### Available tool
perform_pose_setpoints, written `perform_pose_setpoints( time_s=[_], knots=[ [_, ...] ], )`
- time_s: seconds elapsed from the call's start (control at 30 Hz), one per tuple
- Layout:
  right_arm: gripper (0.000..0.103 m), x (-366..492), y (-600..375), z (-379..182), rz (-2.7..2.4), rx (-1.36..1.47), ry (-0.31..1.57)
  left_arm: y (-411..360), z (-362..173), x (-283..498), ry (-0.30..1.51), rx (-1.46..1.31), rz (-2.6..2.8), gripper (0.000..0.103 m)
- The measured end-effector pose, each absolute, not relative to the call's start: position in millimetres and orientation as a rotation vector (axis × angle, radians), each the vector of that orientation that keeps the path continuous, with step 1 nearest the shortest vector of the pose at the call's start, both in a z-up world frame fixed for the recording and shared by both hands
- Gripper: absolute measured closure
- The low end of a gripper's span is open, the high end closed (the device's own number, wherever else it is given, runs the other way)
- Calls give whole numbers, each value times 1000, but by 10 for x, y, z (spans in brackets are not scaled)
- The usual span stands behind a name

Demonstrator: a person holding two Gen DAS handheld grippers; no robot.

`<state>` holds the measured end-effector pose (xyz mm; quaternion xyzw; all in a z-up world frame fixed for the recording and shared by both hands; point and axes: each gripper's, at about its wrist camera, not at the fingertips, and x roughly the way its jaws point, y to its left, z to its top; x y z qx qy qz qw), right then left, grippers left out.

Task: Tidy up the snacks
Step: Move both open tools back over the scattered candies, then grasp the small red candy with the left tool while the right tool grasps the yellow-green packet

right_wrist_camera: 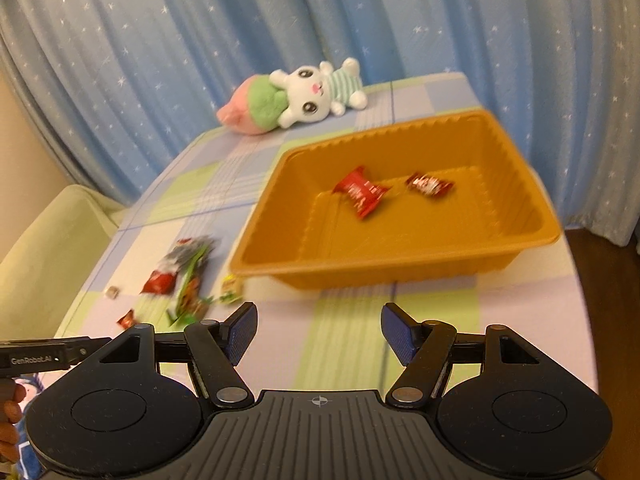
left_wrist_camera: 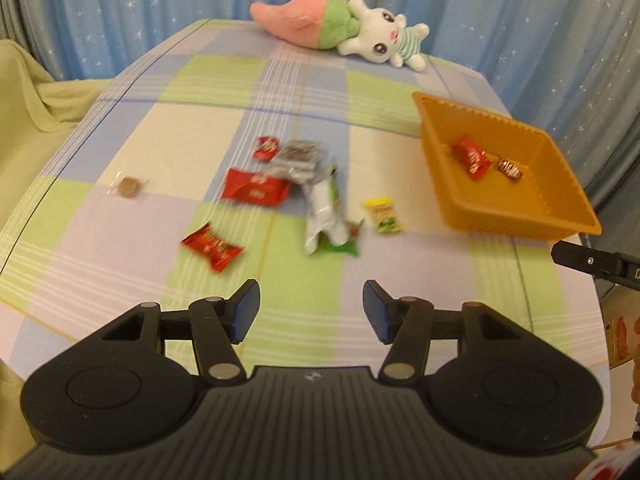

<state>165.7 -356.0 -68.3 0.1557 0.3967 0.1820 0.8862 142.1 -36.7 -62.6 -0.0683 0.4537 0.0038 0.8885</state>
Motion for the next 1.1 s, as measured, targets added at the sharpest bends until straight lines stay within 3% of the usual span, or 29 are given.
perform_pose_setpoints(
  time_s=[0.93, 1.0, 1.1],
  knots=[
    [35, 1736, -2566, -981, 293, 354, 954, 364, -1005, 1724, 1008, -91, -95, 51],
    [35, 1751, -2541, -990, 287, 354, 957, 373, -1044, 1774, 1016, -91, -104, 60],
    [35, 1773, -2523, -999, 278, 354, 960, 389, -1095, 1855, 1028, -99, -108, 61]
  ],
)
